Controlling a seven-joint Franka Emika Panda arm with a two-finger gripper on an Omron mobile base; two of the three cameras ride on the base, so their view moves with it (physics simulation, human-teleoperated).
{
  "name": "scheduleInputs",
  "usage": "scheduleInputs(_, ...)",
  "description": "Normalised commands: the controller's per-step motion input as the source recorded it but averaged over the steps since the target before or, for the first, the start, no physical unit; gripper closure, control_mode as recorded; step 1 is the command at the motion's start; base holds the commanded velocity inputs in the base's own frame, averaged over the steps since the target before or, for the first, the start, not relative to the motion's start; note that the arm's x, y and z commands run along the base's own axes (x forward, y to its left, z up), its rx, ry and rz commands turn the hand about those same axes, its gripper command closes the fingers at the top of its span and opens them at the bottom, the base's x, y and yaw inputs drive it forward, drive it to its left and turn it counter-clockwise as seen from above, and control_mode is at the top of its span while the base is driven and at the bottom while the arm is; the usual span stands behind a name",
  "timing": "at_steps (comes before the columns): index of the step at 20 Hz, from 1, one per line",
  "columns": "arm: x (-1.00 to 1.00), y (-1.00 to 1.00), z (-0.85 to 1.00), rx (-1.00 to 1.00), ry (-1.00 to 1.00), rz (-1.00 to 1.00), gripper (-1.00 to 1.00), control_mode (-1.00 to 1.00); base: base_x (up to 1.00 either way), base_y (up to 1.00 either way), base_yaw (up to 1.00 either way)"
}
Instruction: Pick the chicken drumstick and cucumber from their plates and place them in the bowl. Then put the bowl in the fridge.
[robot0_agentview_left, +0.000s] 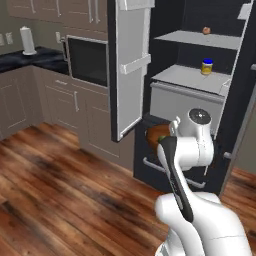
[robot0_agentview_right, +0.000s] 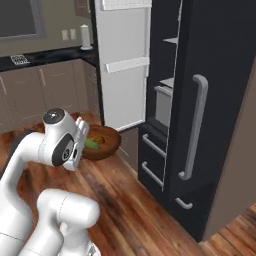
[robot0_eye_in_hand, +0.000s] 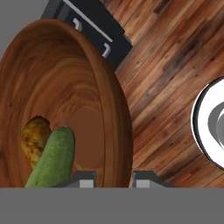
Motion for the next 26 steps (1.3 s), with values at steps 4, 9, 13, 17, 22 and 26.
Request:
scheduleInputs(4,0.00,0.00,0.00,0.00,0.00,0.00,1.00,1.00,0.68,0.17,-0.34)
scheduleInputs(9,0.00,0.00,0.00,0.00,0.00,0.00,1.00,1.00,0.47,0.22,-0.57)
scheduleInputs(13,0.00,0.00,0.00,0.00,0.00,0.00,1.00,1.00,0.54,0.26,-0.50)
scheduleInputs(17,0.00,0.00,0.00,0.00,0.00,0.00,1.00,1.00,0.68,0.39,-0.29)
scheduleInputs(22,0.00,0.00,0.00,0.00,0.00,0.00,1.00,1.00,0.52,0.28,-0.35)
scheduleInputs(26,0.00,0.00,0.00,0.00,0.00,0.00,1.00,1.00,0.39,0.34,-0.53)
